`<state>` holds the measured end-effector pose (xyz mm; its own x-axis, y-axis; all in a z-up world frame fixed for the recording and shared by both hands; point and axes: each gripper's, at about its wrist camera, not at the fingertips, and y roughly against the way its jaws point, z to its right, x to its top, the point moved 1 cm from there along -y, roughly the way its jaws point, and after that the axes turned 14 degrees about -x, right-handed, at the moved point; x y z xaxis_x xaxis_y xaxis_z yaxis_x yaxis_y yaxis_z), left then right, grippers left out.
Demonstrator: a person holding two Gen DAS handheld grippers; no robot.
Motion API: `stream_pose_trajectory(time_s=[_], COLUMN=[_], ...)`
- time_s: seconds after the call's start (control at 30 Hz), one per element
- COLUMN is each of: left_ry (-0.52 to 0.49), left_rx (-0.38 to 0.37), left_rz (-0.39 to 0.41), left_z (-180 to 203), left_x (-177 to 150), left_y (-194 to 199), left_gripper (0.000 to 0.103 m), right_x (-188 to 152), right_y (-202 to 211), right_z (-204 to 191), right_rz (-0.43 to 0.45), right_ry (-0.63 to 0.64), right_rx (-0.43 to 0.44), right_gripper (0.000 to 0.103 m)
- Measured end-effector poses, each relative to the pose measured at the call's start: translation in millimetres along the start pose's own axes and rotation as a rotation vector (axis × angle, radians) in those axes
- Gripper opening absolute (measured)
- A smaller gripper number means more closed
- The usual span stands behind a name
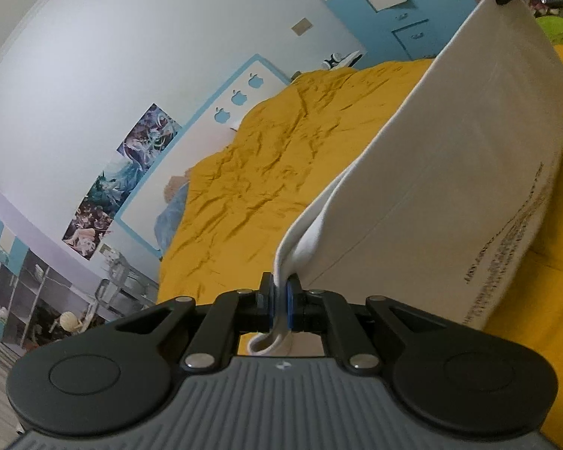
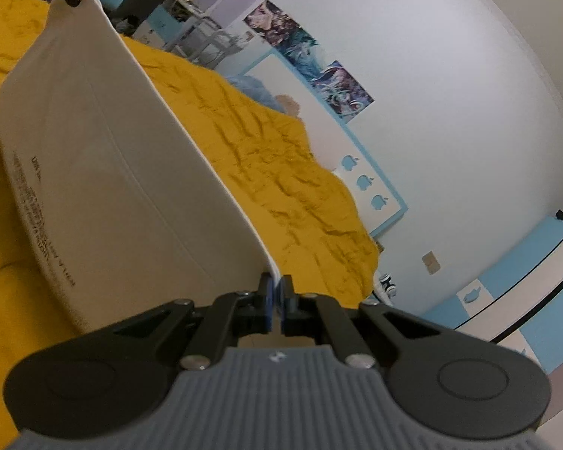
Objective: Fold small clothes
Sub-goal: 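Lift the hem with both tools and fold it over toward the collar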
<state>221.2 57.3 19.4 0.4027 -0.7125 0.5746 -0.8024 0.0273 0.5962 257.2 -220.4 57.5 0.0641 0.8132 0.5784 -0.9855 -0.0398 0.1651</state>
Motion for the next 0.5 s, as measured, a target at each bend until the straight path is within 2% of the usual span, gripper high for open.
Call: stream_pose_trajectory(time_s=[0.2,0.3,0.5], left_ry=[-0.004,-0.003,0.052], left_rx=[0.006,0.005,-0.052], left_rz=[-0.035,-0.065,-0.140], left_z=[-20,-28,-43], left_x=[15,18,10], left_y=[-60,-100,-181], left_gripper=[0.006,0.006,0.006], right_x=[16,18,9], right_y=[-95,-142,-237], right_z=[-3,-19,-65], right_rz=[-0.030,-0.053,-0.101], right_ry=[-0.027,-0.033,-0.021], right_rx=[-0.010,-0.014,0.008], right_gripper=[0.000,0.000,0.000])
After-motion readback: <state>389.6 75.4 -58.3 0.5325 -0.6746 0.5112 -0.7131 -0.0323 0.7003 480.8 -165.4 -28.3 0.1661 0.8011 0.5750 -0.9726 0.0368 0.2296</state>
